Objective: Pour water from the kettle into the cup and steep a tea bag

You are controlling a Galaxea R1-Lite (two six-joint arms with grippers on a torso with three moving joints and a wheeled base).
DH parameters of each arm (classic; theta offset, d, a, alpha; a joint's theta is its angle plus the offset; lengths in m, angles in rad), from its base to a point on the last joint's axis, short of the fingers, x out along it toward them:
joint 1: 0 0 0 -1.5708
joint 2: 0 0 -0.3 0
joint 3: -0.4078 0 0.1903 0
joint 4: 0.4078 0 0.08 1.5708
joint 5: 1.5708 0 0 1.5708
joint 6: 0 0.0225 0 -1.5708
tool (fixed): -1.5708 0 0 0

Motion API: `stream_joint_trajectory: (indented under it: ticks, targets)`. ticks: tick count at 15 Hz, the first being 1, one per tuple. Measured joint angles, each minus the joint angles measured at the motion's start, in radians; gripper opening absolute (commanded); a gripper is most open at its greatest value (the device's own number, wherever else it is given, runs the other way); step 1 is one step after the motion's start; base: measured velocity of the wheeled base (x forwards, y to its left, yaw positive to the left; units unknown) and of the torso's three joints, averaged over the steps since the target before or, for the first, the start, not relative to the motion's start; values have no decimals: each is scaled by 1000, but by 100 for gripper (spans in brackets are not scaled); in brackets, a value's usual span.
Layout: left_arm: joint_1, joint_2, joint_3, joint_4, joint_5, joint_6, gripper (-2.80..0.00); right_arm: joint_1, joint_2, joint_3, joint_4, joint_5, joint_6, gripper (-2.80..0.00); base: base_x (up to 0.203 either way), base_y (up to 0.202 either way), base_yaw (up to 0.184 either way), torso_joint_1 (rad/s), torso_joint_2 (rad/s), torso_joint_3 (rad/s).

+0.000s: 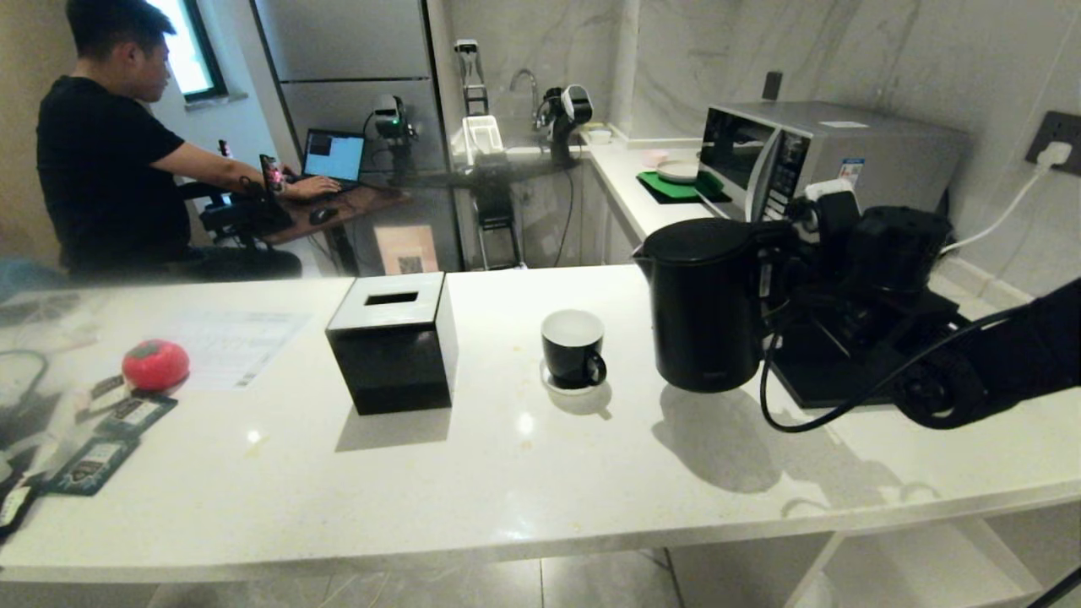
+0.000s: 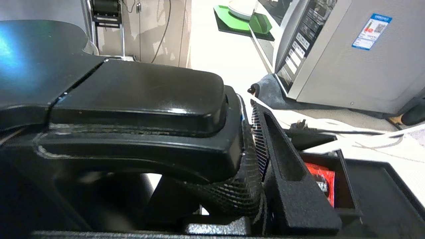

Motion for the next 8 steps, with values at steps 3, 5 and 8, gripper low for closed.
stream_joint_trajectory:
  ticks: [3, 5, 8]
  targets:
    - [0, 0, 0, 0, 0, 0, -280, 1, 16, -55, 58, 0, -46, -280, 0, 0, 0, 0, 0, 0]
    - [0, 0, 0, 0, 0, 0, -280, 1, 28, -91, 75, 1, -69, -280, 0, 0, 0, 0, 0, 0]
    - [0, 0, 0, 0, 0, 0, -280, 1, 44, -144, 137, 0, -103, -280, 0, 0, 0, 0, 0, 0]
